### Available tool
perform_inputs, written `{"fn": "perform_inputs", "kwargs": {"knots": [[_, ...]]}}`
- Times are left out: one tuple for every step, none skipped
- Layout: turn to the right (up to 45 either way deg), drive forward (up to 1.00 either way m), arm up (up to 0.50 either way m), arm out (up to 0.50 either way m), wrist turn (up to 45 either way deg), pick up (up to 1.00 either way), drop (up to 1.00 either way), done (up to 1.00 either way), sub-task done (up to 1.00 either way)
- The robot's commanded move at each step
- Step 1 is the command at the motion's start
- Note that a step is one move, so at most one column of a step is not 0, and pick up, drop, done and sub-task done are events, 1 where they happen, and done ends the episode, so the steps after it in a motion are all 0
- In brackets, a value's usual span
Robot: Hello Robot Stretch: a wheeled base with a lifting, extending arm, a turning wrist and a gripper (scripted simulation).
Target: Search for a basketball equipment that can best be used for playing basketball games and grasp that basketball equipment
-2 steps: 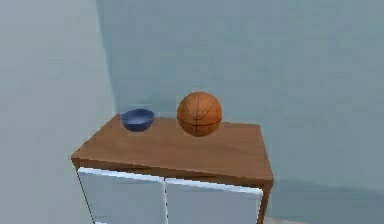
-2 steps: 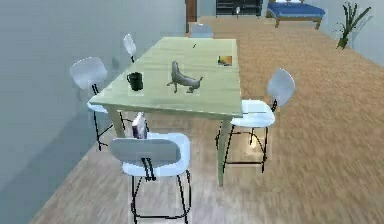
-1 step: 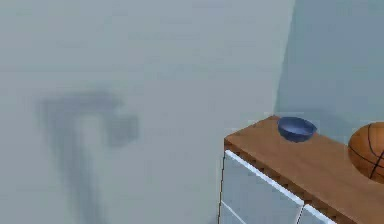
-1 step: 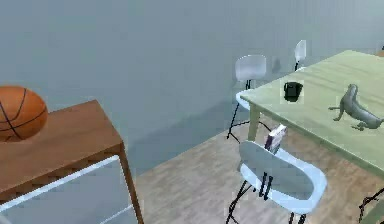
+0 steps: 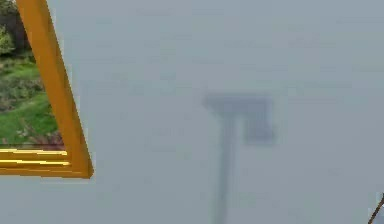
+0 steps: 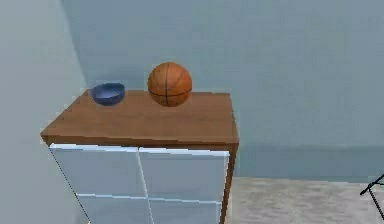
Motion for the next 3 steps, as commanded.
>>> {"fn": "perform_inputs", "kwargs": {"knots": [[45.0,0.00,0.00,0.00,0.0,0.00,0.00,0.00,0.00],[45.0,0.00,0.00,0.00,0.0,0.00,0.00,0.00,0.00],[9.0,0.00,0.00,0.00,0.0,0.00,0.00,0.00,0.00]]}}
